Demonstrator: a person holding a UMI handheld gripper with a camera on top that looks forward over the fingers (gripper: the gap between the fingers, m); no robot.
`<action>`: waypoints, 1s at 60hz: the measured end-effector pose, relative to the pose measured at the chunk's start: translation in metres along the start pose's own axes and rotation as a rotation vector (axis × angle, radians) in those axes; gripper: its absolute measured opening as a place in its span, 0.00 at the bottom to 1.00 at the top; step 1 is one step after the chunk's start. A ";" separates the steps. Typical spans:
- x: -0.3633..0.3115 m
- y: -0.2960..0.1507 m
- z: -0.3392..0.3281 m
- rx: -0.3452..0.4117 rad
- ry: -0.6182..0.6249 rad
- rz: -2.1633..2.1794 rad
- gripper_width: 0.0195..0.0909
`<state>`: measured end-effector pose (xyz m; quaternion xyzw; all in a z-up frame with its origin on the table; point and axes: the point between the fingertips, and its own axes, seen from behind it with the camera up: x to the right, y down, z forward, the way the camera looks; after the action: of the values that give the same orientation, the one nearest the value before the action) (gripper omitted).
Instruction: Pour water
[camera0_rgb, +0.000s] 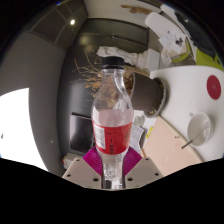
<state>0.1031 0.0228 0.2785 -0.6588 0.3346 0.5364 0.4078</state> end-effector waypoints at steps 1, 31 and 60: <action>-0.003 -0.007 0.000 0.010 0.005 -0.049 0.03; 0.111 -0.216 -0.077 0.233 0.513 -1.130 0.03; 0.285 -0.216 -0.077 0.119 0.633 -1.144 0.04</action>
<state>0.3832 0.0488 0.0449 -0.8350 0.0646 -0.0043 0.5464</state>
